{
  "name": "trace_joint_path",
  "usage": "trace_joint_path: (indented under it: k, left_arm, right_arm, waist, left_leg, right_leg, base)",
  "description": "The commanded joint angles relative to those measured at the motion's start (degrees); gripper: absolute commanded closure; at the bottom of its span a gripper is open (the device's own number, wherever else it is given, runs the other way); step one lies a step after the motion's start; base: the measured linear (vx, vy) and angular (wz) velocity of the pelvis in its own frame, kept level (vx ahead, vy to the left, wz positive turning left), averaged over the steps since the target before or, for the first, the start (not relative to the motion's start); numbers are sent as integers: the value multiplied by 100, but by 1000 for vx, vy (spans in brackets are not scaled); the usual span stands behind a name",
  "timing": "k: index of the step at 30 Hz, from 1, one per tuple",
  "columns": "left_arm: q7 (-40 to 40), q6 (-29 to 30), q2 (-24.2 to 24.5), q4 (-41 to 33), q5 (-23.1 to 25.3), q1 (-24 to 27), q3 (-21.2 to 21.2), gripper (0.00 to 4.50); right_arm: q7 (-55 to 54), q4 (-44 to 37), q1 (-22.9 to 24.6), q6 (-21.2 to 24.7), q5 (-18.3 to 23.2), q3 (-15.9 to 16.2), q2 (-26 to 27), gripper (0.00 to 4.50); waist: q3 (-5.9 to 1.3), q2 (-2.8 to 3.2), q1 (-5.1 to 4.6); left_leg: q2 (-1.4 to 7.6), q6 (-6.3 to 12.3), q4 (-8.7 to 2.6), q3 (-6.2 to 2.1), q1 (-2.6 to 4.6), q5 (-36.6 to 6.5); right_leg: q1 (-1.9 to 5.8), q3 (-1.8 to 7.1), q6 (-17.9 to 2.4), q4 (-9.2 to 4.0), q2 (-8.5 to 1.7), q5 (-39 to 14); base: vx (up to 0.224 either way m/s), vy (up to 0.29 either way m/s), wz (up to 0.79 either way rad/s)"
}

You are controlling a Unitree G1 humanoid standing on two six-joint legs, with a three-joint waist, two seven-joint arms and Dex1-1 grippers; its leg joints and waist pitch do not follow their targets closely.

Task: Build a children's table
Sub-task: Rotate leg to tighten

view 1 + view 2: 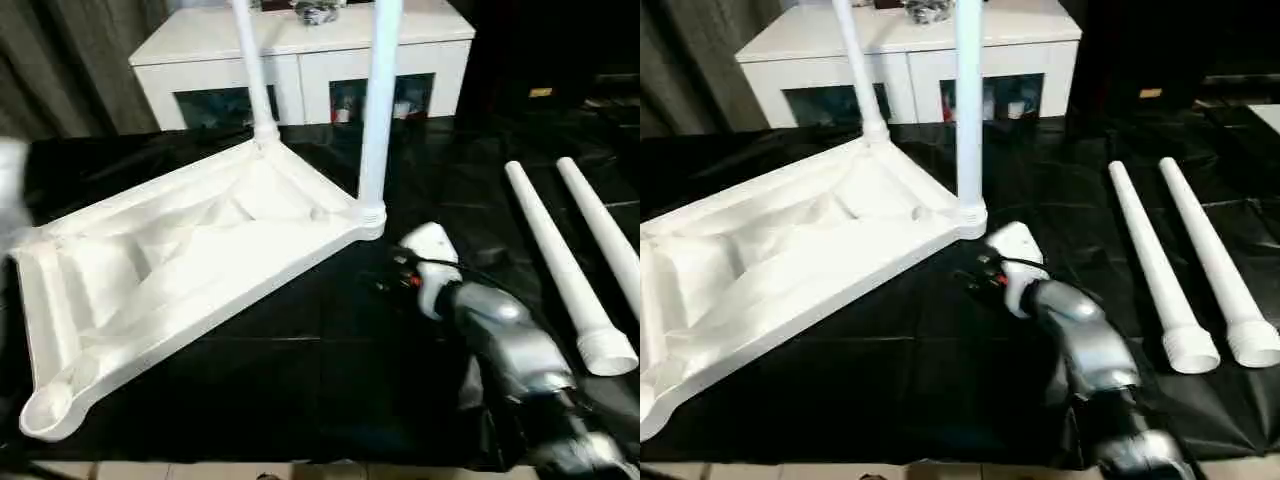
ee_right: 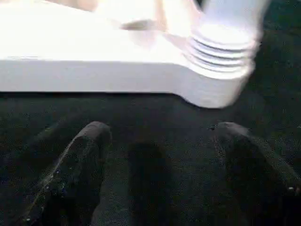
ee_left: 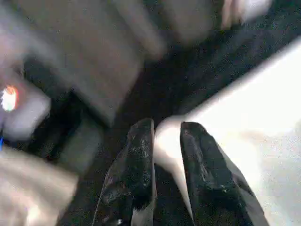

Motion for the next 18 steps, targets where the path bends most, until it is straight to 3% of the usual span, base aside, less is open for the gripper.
trace_joint_path:
  k: [1, 2, 6, 9, 12, 14, 18]
  left_arm:
    - [-33, 170, 40, 139, 49, 42, -3, 343]
    - [-77, 224, 16, 189, 40, 96, 3, 343]
    - [-456, 492, 15, 244, 16, 271, -215, 343]
    - [-1510, 1040, 60, -307, -199, 664, -697, 343]
    - [-1828, 1271, 111, -621, -288, 819, -876, 343]
    - [-1929, 1321, 131, -697, -304, 870, -944, 343]
    - [-2643, 1669, 290, -1443, -514, 1328, -1382, 343]
  right_arm:
    - [-134, 116, -116, -97, -73, 9, 98, 75]
    - [-139, 142, -140, -103, -77, 16, 127, 75]
    - [-115, 144, -178, -131, -81, 37, 194, 75]
    - [-35, 117, -181, -199, -76, 77, 212, 75]
    - [-9, 160, -181, -267, -84, 100, 195, 75]
    - [0, 181, -181, -293, -93, 109, 187, 75]
    - [308, 69, -79, -341, -59, 187, 76, 75]
  waist:
    - [-344, 40, -16]
    - [-341, 61, 7]
    - [-322, 24, 33]
    - [-312, 4, 18]
    - [-311, 9, -11]
    - [-305, -5, -12]
    - [-295, 23, -25]
  left_leg:
    - [293, -290, -557, -209, 282, -2241]
    - [308, -394, -582, -224, 296, -2411]
    - [318, -533, -626, -245, 291, -2662]
    - [322, -517, -644, -265, 246, -2662]
    - [313, -511, -632, -242, 270, -2709]
    - [312, -461, -633, -252, 253, -2687]
    - [337, -451, -648, -264, 257, -2746]
  right_leg:
    - [75, 217, -1051, -377, -271, -1549]
    - [68, 222, -1045, -371, -270, -1474]
    - [85, 233, -1002, -368, -286, -1396]
    - [112, 255, -1004, -363, -323, -1532]
    - [89, 257, -1082, -365, -298, -1435]
    - [113, 258, -1071, -374, -314, -1489]
    - [109, 257, -1088, -373, -306, -1555]
  base:
    - [0, 0, 0]
    - [0, 0, 0]
    - [0, 0, 0]
    - [0, 0, 0]
    - [0, 0, 0]
    - [0, 0, 0]
    - [0, 0, 0]
